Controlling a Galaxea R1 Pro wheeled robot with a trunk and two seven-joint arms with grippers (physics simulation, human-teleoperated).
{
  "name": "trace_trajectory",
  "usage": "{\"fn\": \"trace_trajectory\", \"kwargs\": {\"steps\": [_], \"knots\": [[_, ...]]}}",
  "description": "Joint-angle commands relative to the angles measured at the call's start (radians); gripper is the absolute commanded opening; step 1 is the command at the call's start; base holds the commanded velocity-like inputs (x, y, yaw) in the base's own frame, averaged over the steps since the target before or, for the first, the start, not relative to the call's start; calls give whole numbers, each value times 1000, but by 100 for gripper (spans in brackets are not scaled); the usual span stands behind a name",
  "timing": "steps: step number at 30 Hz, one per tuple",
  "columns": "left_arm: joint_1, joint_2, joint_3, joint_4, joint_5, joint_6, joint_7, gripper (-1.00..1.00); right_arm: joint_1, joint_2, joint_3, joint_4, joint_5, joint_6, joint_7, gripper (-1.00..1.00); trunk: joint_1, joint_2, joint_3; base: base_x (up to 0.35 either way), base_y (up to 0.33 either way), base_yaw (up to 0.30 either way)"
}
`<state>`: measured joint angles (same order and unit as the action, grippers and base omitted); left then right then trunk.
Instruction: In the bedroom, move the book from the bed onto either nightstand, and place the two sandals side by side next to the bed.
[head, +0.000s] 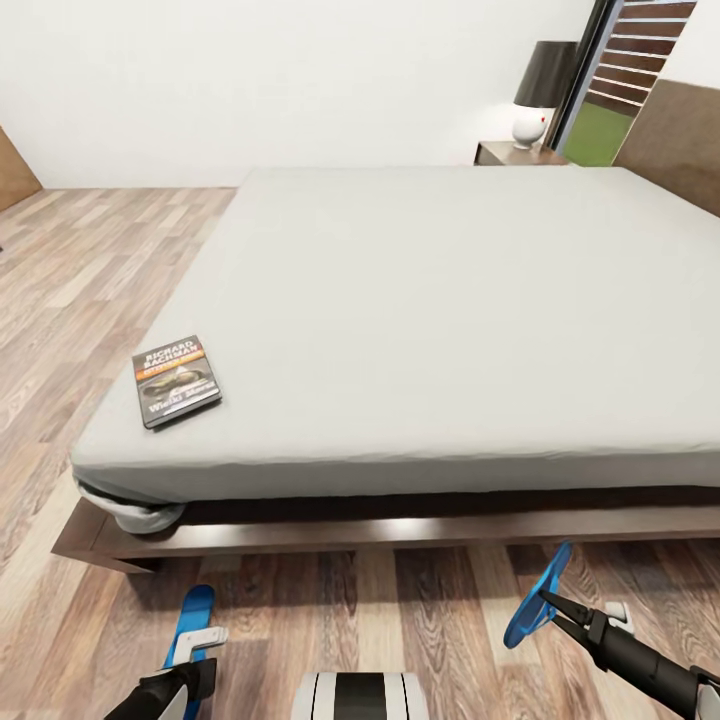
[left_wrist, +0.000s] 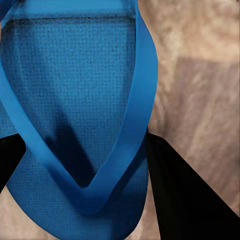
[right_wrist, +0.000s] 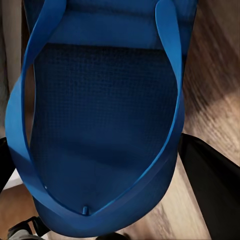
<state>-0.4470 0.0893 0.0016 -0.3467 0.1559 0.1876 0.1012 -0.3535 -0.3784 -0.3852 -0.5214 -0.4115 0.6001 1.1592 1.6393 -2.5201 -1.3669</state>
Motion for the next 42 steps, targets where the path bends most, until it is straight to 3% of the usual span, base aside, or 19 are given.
{"fn": "trace_trajectory", "kwargs": {"steps": [1, 8, 37, 42], "knots": [[-1, 0, 0, -2, 7, 3, 2, -100, -2, 1, 2, 0, -8, 12, 2, -100, 0, 0, 0, 12, 12, 0], [-1, 0, 1, -2, 8, 1, 2, -100, -2, 1, 2, 0, -8, 12, 2, -100, 0, 0, 0, 3, 3, 0], [-1, 0, 1, -2, 8, 1, 2, -100, -2, 1, 2, 0, -8, 12, 2, -100, 13, -7, -113, 0, 0, 0], [-1, 0, 1, -2, 8, 1, 2, -100, -2, 1, 2, 0, -8, 12, 2, -100, 13, -7, -113, 0, 0, 0]]}}
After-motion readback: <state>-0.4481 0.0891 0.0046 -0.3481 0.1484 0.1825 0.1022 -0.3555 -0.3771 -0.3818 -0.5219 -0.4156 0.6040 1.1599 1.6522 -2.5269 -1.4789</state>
